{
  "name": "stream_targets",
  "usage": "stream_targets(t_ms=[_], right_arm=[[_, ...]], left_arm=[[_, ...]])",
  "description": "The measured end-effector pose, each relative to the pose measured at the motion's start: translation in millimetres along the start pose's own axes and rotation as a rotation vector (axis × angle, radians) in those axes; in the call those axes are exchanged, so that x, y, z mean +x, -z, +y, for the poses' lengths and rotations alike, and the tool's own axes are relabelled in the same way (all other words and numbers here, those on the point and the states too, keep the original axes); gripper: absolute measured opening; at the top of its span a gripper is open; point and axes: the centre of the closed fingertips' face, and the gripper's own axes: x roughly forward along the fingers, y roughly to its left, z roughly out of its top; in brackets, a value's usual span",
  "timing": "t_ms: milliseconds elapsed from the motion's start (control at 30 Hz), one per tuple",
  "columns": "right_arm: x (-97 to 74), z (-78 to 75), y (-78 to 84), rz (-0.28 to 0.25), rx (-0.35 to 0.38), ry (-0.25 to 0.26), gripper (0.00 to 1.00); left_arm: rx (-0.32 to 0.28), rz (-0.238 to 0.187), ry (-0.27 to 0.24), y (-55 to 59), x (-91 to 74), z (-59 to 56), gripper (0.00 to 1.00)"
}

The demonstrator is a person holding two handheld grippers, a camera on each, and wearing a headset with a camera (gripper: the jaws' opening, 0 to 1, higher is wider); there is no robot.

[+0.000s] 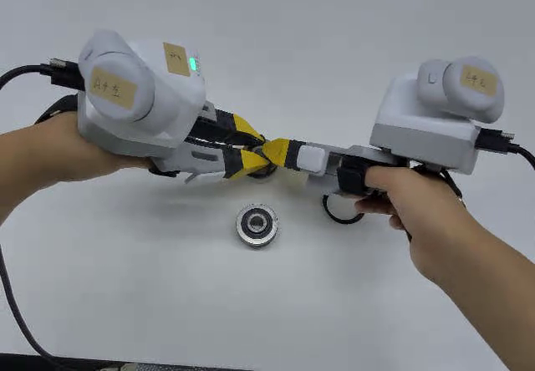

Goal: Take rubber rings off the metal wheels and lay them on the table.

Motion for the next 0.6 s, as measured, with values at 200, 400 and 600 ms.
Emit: stream_targets(t_ms=[200, 400, 600], right_arm=[[-1.8, 1.6, -0.6, -0.013, 0.026, -0.001, 0.01], [-3.2, 1.9, -1.1, -0.025, 0.041, 0.005, 0.02], [-3.7, 1.7, -1.4, -0.029, 0.067, 0.003, 0.02]], left_arm=[[0.002, 0.004, 0.000, -0.2, 0.2, -0.1, 0.13], [-0.005, -0.004, -0.009, -0.6, 0.1, -0.4, 0.13], [-0.014, 0.001, -0.015, -1.1, 0.1, -0.5, 0.13]])
